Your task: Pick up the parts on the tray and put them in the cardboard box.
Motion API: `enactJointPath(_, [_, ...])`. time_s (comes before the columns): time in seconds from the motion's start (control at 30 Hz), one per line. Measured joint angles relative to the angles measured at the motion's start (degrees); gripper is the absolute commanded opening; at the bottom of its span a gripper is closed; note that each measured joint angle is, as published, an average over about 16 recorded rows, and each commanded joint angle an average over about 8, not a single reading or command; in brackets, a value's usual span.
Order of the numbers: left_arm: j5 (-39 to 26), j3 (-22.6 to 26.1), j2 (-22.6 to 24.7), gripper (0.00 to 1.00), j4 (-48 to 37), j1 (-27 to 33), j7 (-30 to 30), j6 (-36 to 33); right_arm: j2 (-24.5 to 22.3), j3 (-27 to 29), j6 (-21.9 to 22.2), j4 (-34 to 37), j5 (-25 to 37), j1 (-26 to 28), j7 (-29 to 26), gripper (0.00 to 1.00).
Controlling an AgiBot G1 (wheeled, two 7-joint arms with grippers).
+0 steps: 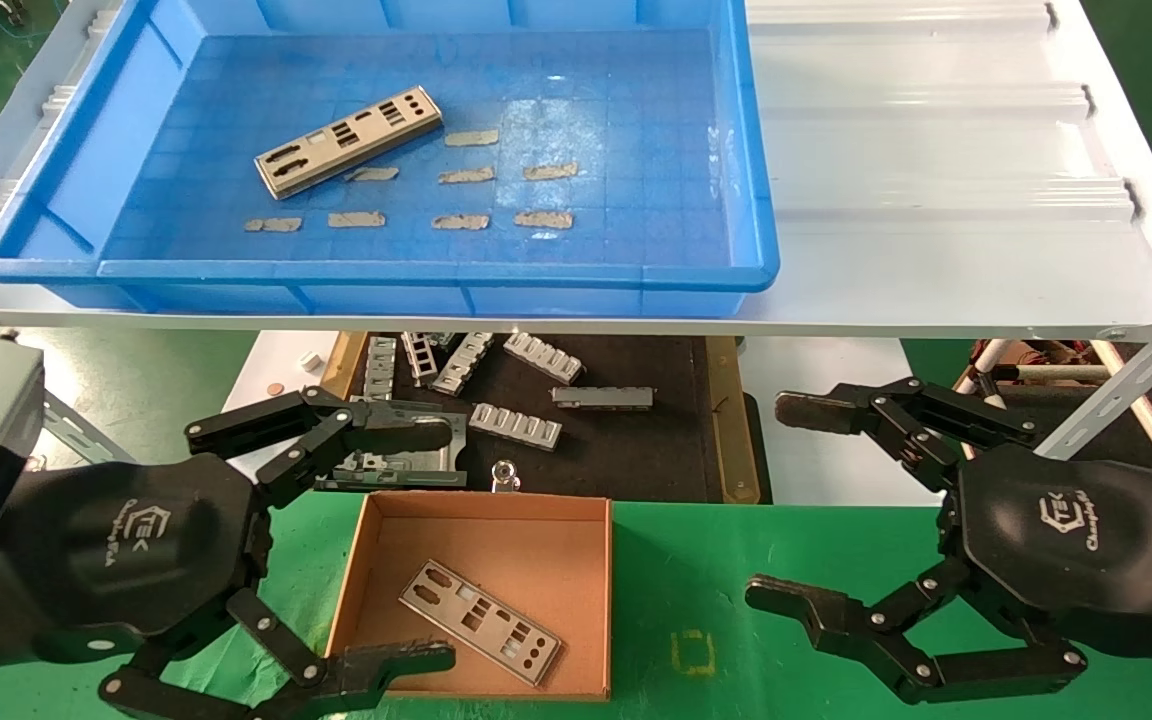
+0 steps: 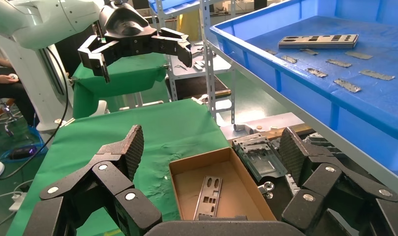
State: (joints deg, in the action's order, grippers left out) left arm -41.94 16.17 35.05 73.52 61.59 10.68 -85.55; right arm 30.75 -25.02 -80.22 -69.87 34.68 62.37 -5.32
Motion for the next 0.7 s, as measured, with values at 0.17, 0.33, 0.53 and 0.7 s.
enactJointPath(0.17, [0.0, 0.0, 0.0, 1.0, 0.0, 0.0, 0.0, 0.0, 0.0, 0.0, 0.0, 0.0, 0.0, 0.0, 0.0, 1.0])
enactJointPath(0.33, [0.0, 0.0, 0.0, 1.0, 0.0, 0.0, 0.0, 0.0, 0.0, 0.0, 0.0, 0.0, 0.0, 0.0, 0.0, 1.0])
enactJointPath(0.53, [0.0, 0.0, 0.0, 1.0, 0.0, 0.0, 0.0, 0.0, 0.0, 0.0, 0.0, 0.0, 0.0, 0.0, 0.0, 0.92])
enactJointPath(0.7, [0.0, 0.0, 0.0, 1.0, 0.0, 0.0, 0.0, 0.0, 0.0, 0.0, 0.0, 0.0, 0.0, 0.0, 0.0, 0.32])
